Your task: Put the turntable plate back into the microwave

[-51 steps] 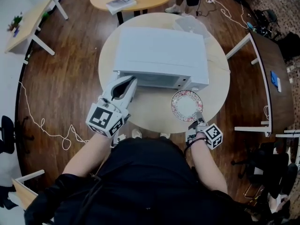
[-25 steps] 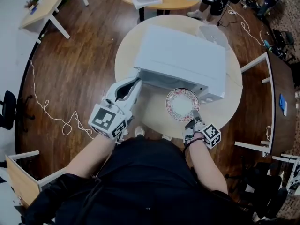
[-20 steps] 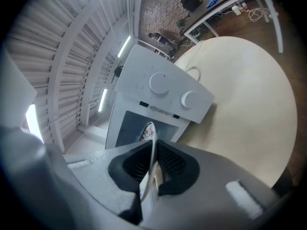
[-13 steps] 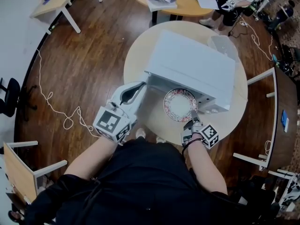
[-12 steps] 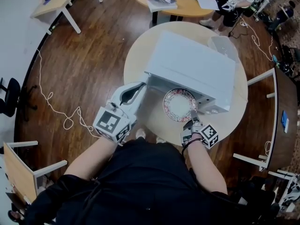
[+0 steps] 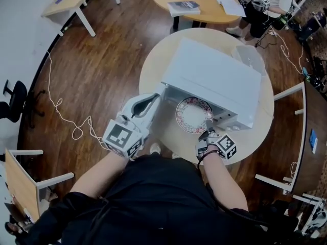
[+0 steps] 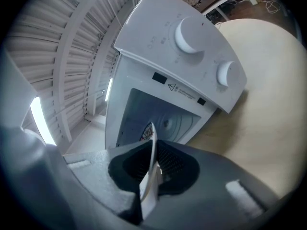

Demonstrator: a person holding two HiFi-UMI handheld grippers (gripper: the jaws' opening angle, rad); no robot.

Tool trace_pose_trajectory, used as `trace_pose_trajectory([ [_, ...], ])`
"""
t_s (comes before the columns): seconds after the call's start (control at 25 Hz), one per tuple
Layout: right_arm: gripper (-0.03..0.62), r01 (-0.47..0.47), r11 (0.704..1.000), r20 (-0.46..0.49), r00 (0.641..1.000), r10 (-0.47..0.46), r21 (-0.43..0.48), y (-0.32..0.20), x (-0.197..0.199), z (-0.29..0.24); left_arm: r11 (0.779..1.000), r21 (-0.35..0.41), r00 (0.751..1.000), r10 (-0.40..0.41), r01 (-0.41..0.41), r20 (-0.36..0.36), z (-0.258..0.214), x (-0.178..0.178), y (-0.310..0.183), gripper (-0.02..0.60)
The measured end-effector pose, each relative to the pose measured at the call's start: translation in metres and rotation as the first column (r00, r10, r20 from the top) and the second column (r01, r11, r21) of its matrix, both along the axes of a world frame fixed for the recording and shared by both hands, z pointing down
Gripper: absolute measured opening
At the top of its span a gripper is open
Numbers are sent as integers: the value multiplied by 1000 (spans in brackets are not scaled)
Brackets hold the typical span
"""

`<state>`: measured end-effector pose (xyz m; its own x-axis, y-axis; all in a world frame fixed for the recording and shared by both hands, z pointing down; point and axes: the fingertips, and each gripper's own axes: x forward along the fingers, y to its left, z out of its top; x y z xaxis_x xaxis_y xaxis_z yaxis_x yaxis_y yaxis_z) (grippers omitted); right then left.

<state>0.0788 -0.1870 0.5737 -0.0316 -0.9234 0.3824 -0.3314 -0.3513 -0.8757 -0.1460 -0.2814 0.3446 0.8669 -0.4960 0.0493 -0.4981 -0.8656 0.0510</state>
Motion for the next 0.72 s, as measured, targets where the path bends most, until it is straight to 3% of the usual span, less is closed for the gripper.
trace_pose_trajectory([
  [0.4,20,-19,1000,16,1000,19,11,-25,10,15,1000,17,1000,8,-8,-3,11,20,-13,14],
  [0.72,20,-38,999,27,999,39,-9,-25,13,33,998,1,998,59,-59,37,24,47,-17,12],
])
